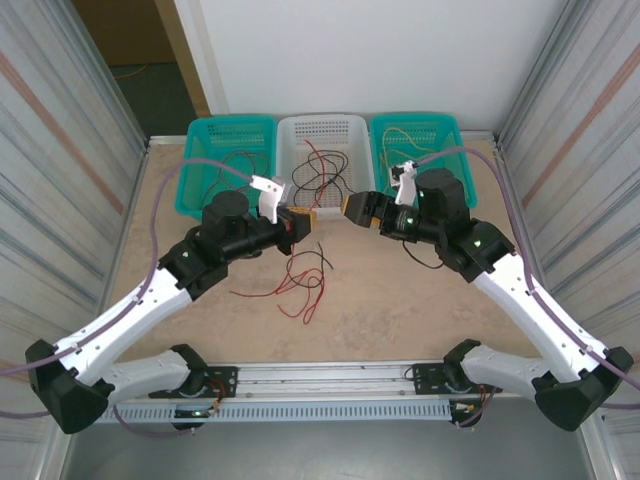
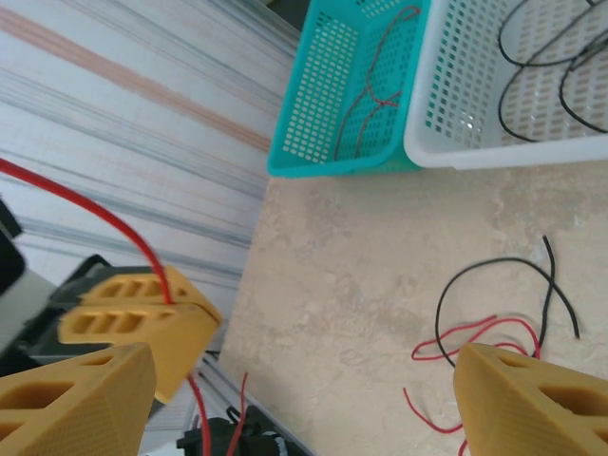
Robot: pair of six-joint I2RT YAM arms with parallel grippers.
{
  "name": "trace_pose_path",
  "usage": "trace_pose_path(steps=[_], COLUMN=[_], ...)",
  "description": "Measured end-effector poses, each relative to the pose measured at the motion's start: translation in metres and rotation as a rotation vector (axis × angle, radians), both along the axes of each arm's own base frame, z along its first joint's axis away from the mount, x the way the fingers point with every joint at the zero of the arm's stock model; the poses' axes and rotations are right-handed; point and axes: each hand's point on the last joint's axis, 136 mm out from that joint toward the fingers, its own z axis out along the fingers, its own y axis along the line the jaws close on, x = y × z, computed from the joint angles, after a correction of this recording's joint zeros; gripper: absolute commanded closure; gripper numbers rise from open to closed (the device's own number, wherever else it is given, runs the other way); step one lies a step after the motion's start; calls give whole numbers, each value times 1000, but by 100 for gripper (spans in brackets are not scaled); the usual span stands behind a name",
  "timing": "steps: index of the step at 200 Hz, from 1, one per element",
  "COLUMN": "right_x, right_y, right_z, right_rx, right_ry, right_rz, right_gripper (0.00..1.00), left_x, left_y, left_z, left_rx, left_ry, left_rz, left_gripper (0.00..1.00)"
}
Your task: Untangle the cables
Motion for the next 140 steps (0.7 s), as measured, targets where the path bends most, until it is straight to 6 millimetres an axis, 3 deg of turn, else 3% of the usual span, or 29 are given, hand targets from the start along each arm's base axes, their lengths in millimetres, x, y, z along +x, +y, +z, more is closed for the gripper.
trace_pose_path(steps=[62,99,140], right_x=[5,12,22], right_y=[33,44,49], right_z=[24,18,8], right_rx=[-16,-48,-55], right_ry=[-88,-103,-84], right_rz=[102,127,121], right_gripper=[24,49,44], left_x=[-13,-15,-15], left_y=[1,1,1], left_z=[-13,-13,-12], left_rx=[59,62,61], left_ry=[32,36,35], left_rz=[-59,-65,-66], left_gripper=[100,100,100])
